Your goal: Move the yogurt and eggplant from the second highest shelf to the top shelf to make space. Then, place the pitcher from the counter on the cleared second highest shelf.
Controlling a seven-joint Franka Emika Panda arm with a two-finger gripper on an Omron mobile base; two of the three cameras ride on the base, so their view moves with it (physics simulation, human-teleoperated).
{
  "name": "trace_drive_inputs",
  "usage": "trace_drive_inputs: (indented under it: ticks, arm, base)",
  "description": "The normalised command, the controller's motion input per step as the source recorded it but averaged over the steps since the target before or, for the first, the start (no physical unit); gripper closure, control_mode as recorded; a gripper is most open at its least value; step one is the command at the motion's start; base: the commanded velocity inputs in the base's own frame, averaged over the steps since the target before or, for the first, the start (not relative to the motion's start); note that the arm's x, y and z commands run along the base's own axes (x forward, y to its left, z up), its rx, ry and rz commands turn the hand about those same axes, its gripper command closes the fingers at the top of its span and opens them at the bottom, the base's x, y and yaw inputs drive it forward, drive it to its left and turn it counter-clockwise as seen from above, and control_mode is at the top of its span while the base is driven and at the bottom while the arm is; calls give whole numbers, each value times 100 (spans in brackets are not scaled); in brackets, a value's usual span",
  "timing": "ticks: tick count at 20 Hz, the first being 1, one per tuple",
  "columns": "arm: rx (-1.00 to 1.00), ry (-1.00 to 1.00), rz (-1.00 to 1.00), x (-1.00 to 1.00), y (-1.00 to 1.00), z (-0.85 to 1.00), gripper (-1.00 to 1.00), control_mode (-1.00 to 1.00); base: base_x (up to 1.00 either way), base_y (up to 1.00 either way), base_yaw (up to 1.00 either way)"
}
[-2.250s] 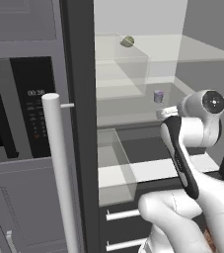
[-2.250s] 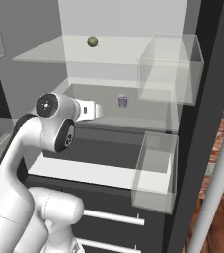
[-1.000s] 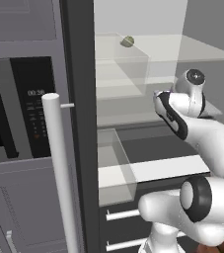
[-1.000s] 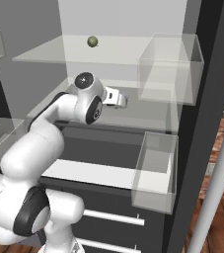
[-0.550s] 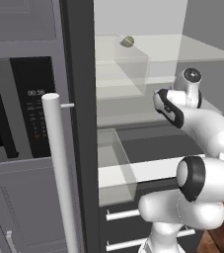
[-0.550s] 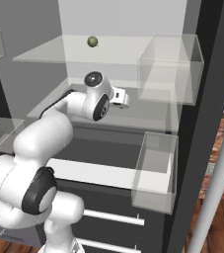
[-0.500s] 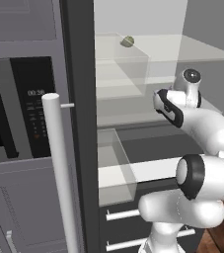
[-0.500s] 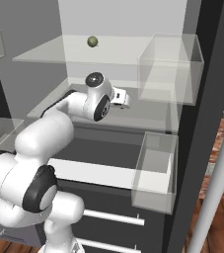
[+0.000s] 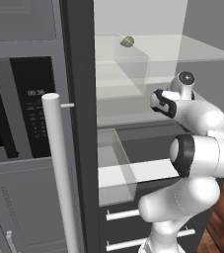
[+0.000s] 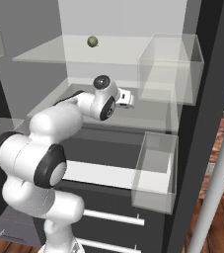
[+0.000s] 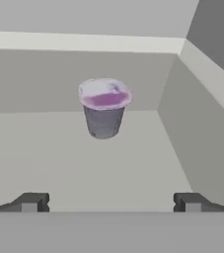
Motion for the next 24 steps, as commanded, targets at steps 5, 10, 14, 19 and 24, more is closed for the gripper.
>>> trace_drive_inputs:
  ticks: [5,10,14,19,24]
  arm:
    - [0,0,0,53,-10,-2,-100,-100]
    - [0,0,0,48,-1,-13,-100,-100]
    - [0,0,0,44,0,-21,-100,-100]
    - [0,0,0,47,0,-18,-100,-100]
    - [0,0,0,45,0,-11,-100,-100]
  base:
    - [0,0,0]
    - [0,0,0]
    - [0,0,0]
    - [0,0,0]
    - [0,0,0]
